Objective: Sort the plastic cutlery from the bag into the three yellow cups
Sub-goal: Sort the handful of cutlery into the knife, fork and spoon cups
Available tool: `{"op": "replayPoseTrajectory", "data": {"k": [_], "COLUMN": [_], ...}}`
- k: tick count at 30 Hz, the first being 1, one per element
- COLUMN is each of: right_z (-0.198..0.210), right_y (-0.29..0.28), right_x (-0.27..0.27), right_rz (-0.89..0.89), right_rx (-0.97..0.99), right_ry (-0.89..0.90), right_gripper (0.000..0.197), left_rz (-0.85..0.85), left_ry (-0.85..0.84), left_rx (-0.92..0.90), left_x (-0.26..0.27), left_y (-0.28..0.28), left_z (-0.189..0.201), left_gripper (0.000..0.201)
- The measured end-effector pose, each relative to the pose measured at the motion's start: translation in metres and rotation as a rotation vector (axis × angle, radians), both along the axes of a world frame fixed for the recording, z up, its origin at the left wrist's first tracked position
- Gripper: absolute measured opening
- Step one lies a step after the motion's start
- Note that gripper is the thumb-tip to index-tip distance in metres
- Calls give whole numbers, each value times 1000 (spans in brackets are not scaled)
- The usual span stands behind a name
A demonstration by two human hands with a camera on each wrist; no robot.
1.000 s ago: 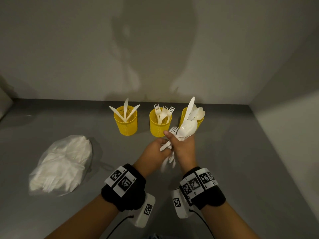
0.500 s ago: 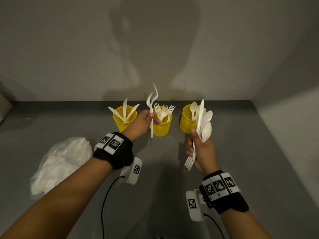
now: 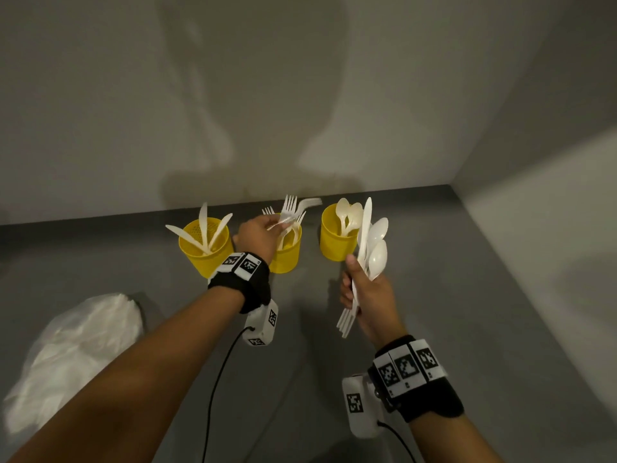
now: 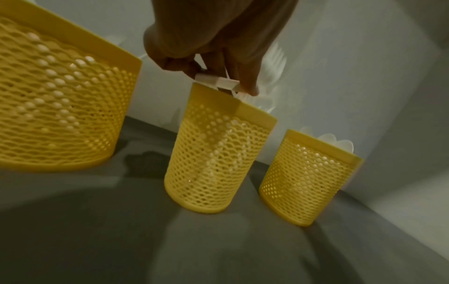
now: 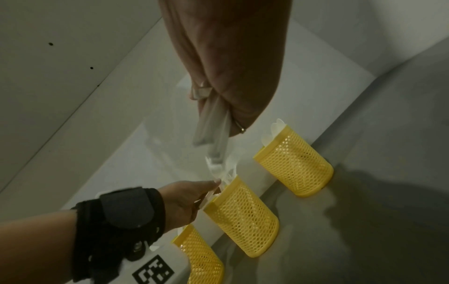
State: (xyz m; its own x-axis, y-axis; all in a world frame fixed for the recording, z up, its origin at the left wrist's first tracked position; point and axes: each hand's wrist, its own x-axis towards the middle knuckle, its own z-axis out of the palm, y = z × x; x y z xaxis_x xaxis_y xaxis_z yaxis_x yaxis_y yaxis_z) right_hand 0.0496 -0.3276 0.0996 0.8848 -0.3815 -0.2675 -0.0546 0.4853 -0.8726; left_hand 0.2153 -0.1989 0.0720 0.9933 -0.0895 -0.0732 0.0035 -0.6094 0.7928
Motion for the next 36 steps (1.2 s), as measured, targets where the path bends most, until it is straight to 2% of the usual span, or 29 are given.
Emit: {"op": "replayPoseTrajectory", "data": {"k": [3,6,13,16,18,20,24,26,28,30,33,34,36], "right_z": [1,1,-1,-1,-2,-3,-7,-6,-4,-3,-3,-4,-5], "right_y": [1,2,4,2,2,2,5,7,9,9,12,14,22], "right_x": [0,-2,-5,-6,-6,-6,-5,-4,-4,-5,-3,-1,3], "right_rz": [16,35,60,53,45,39,48,63,74,74,57,55,82], "right_rx": [-17,-20,-24,-15,-9,-13,-30,-23,-27,-53,-115,-147,-229], "right_ry": [-3,-4,3,2,3,6,27,35,41,43,64,78,98], "right_gripper": [14,12,9,8,7,8,13,14,15,18,26,27,24], "left_rz": [-7,-28,-144,-166,-155,-124,-38,-26,-63,-40,-4,-71,-315], "left_ry": [-12,-4,38,45,-36,-115,-109,-61,-7,-59,-219,-172,47], "left_rx": [13,-5,1,-21,7,-40,-146,-92,51,103,-109,-171,-171], "left_x": [-3,-5,-4,-5,-9,-13,-11,-5,1,-1,-29,-41,-67], "left_y": [3,9,13,18,23,25,18,16,18,19,16,14,11], "left_z": [-1,2,18,20,20,21,22,17,9,10,32,40,54], "left_gripper": [32,30,54,56,52,46,42,45,54,58,33,23,19]}}
